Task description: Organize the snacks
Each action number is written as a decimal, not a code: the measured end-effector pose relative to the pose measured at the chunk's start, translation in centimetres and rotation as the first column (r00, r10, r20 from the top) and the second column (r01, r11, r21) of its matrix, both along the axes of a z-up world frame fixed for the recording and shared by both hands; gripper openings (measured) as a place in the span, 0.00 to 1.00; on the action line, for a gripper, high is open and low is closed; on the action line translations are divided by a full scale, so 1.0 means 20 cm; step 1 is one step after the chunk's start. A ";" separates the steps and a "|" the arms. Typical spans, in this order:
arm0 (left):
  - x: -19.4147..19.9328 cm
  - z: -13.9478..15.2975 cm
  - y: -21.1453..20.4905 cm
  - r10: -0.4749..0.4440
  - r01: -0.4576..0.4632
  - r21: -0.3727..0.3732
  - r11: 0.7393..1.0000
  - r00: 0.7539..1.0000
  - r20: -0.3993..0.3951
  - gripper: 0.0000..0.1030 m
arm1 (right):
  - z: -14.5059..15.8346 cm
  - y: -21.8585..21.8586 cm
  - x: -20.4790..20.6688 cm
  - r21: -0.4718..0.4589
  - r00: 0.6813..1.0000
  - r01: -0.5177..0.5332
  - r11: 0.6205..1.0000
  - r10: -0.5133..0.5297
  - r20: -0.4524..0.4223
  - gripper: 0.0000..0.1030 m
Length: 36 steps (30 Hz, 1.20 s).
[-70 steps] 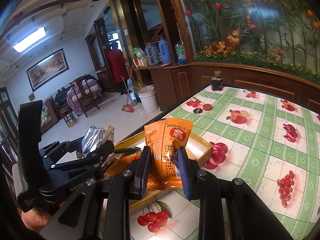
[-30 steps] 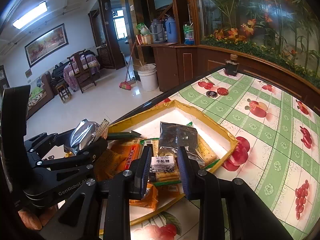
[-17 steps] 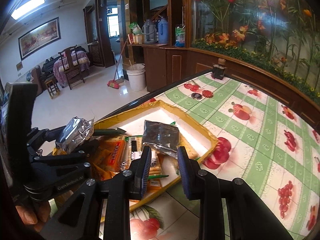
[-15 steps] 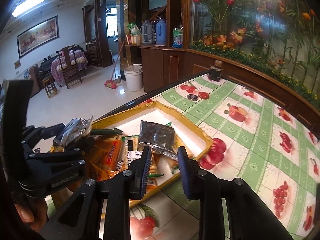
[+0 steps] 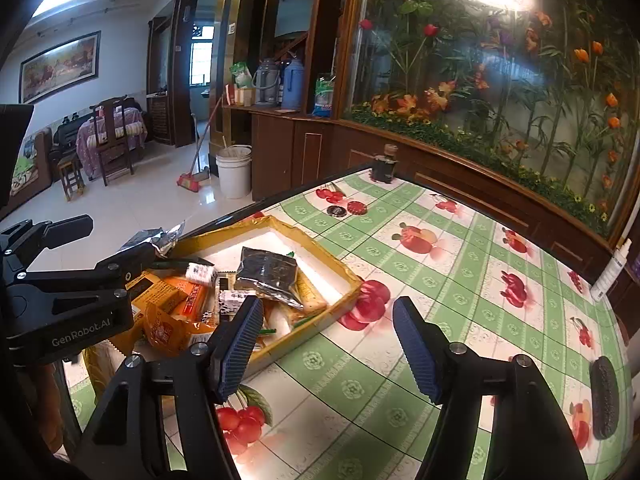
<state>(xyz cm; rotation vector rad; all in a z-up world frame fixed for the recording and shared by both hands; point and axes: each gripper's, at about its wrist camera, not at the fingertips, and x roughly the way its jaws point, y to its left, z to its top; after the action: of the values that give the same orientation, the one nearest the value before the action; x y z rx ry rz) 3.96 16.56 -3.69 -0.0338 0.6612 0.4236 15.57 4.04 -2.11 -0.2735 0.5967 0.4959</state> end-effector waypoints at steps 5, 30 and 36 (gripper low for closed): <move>-0.02 0.04 -0.06 -0.012 0.012 0.018 1.000 1.000 0.015 0.80 | 0.04 -0.08 -0.04 0.011 0.999 0.022 1.000 -0.022 0.023 0.72; -0.16 0.14 -0.27 -0.023 0.011 0.146 0.989 0.996 0.081 0.93 | 0.12 -0.22 -0.17 0.048 0.997 0.050 0.998 -0.053 0.055 0.75; -0.18 0.16 -0.24 -0.045 0.036 0.092 0.995 0.994 0.103 0.93 | 0.11 -0.21 -0.18 0.046 0.998 0.046 0.998 -0.049 0.051 0.75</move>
<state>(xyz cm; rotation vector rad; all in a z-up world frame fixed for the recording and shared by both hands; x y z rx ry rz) 0.39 11.70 -0.45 0.0426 0.5379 0.4091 11.91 -0.17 0.09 -0.2289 0.5397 0.4542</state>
